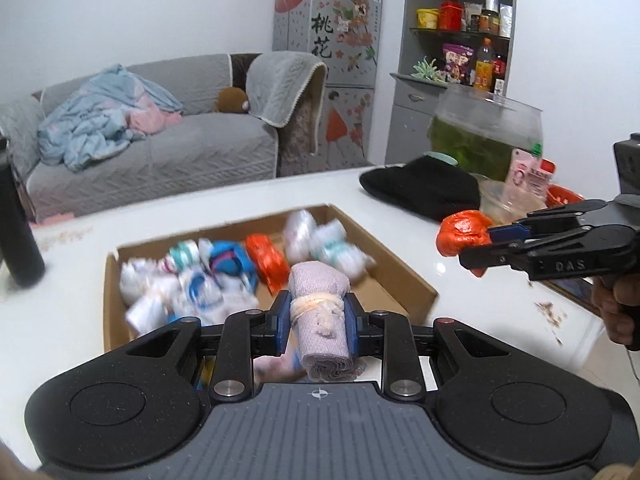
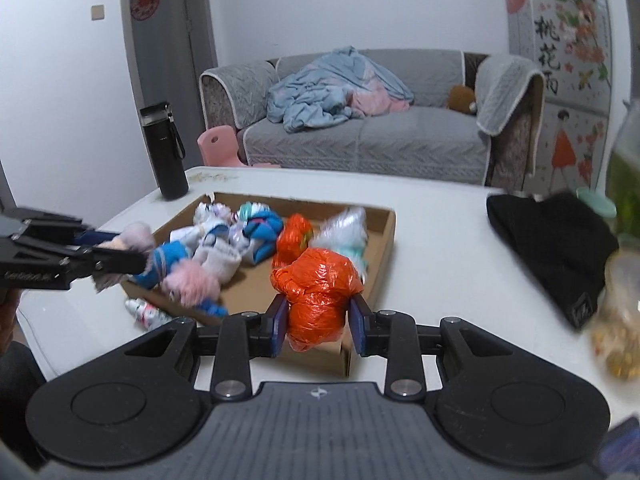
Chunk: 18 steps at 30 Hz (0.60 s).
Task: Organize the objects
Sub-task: 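Carry both held bundles into the tray and open both grippers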
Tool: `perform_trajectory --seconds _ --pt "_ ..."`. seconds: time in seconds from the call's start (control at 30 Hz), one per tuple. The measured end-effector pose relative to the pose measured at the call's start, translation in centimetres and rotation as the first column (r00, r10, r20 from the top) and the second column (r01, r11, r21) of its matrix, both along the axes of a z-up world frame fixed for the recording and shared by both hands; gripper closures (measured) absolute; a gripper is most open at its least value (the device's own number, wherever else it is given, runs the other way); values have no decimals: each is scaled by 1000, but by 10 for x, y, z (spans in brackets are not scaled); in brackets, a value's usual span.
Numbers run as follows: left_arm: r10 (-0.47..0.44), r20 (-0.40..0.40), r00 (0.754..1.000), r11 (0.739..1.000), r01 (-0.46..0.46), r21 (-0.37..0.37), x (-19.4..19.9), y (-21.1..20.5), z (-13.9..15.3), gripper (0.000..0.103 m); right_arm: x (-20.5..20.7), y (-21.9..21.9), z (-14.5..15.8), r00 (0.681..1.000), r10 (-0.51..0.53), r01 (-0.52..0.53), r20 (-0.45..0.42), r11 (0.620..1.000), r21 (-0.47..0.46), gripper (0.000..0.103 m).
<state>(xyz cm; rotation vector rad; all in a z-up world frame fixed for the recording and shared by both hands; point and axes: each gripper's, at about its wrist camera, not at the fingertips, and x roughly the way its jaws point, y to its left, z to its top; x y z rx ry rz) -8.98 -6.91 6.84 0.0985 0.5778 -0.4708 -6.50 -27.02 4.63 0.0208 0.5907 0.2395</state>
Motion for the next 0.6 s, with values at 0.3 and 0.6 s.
perform_trajectory --seconds 0.3,0.6 --pt "0 -37 999 1000 1 19 55 -19 2 71 49 19 9 998 60 -60 -7 998 -34 74" --pt "21 -96 995 997 -14 70 93 -31 -21 70 81 27 -11 993 91 -95 -76 994 -51 74"
